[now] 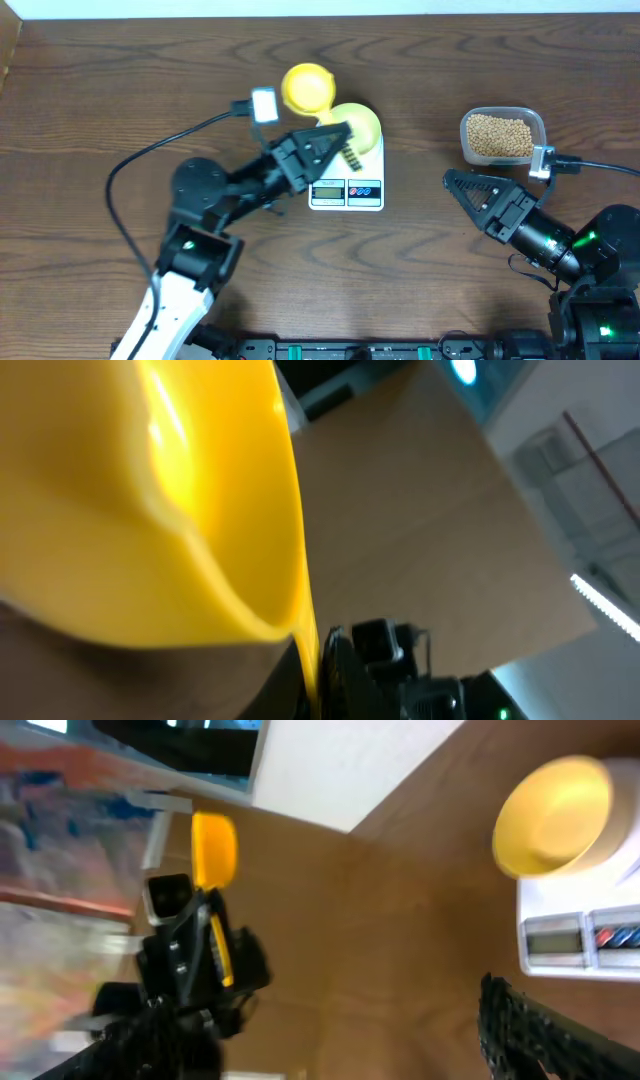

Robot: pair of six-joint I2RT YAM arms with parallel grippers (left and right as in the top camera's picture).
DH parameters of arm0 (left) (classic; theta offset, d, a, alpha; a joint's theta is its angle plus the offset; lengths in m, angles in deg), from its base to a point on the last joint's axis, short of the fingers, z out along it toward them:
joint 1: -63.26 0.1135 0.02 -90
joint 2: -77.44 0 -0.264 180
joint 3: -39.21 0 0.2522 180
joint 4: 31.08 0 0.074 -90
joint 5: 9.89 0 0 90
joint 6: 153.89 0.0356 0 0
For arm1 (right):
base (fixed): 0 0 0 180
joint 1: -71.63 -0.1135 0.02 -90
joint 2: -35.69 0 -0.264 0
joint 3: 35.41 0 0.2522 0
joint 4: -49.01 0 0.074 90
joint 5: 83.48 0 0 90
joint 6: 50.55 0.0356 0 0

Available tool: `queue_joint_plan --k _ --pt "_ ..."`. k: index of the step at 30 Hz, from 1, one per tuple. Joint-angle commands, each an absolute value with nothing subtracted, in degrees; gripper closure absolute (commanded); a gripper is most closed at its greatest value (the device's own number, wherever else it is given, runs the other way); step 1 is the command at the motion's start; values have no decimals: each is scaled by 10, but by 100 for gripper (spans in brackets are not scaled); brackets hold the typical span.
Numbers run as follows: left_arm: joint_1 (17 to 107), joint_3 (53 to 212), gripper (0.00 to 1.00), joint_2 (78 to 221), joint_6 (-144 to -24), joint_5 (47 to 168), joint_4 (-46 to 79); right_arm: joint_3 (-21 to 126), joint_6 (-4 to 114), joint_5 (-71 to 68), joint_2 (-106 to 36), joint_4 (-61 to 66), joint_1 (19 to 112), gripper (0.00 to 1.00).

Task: Scoop item into bowl and weigh 50g on scale
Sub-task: 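Lift the scoop with the left gripper and raise the right arm, then bring the yellow scoop toward the right gripper and close it on the handle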

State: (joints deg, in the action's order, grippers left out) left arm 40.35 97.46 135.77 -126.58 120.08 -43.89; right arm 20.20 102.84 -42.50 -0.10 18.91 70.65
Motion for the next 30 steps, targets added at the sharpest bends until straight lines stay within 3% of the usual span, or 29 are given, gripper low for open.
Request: queue_joint_plan --k 1,11,21,30 --pt "354 984 93 1402 -1312 1123 -469 210 1116 -466 1 196 708 8" --pt "263 984 93 1480 -1409 1041 -586 210 1154 -491 1 255 708 18" --pt "198 984 93 1481 -1422 973 -595 210 1157 -448 1 254 708 32" --pt "195 984 93 1482 -1422 972 -595 210 1181 -405 0 257 700 44"
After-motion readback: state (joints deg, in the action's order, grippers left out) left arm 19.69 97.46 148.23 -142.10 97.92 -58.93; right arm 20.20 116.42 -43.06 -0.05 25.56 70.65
